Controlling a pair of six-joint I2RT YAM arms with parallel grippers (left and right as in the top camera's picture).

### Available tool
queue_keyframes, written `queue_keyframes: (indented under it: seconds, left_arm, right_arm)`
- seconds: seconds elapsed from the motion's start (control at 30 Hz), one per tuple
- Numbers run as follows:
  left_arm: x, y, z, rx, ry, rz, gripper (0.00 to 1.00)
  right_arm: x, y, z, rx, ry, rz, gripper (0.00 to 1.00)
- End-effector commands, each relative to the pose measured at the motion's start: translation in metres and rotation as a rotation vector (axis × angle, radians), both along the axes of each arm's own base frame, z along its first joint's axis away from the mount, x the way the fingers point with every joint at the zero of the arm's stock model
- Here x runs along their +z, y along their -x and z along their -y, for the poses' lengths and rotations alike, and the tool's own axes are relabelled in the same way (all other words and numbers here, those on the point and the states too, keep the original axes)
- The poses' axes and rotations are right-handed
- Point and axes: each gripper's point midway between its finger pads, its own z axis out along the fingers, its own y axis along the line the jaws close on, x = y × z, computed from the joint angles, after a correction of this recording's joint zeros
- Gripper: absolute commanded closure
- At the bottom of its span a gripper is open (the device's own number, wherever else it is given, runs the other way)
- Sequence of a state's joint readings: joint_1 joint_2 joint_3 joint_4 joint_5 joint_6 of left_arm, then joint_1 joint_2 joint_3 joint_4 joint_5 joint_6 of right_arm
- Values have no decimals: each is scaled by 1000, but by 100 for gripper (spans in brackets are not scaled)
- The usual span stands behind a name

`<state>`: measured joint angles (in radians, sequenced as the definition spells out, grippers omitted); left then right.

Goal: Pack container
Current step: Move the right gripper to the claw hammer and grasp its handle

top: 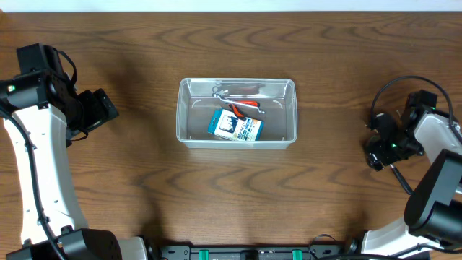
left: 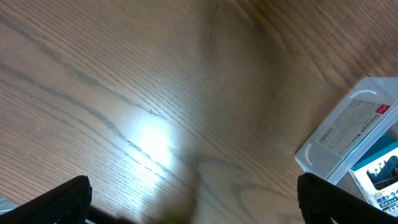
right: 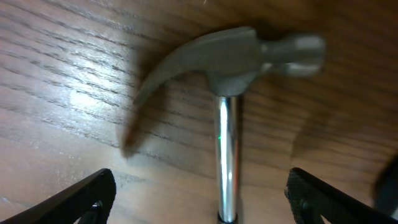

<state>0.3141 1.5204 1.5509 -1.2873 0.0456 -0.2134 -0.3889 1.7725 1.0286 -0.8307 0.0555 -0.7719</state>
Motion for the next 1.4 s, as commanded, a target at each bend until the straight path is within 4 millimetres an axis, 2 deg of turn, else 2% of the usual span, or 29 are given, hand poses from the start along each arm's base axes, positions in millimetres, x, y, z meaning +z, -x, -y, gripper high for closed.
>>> queue_keyframes:
  seconds: [0.0,0.17,0.33,0.47,0.6,0.93,1.17,1.37]
  left_arm:
    - [2,0,-1,13,0,2,2]
    - [2,0,-1,13,-1,2,2]
    - [2,0,-1,13,-1,2,2]
    - [2,0,-1,13,0,2,2]
    - [2,0,-1,13,-1,2,2]
    - [2,0,-1,13,-1,2,2]
    - [2,0,-1,13,-1,2,2]
    - [2,0,-1,13,-1,2,2]
  right_arm:
    - [-8,5,6,-14,-5,-29,11]
    - [-17,5,3,-14,-28,-39,12]
    - [-20,5,2,-14,-35,-44,18]
    - [-21,2,3,-14,-31,-34,29]
    - [-21,2,3,-14,-30,-31,34]
    - [-21,1,3,-14,-28,-27,54]
    - [-21,0,4,-14,-28,-27,75]
    - [-21,0,2,-15,-35,-24,87]
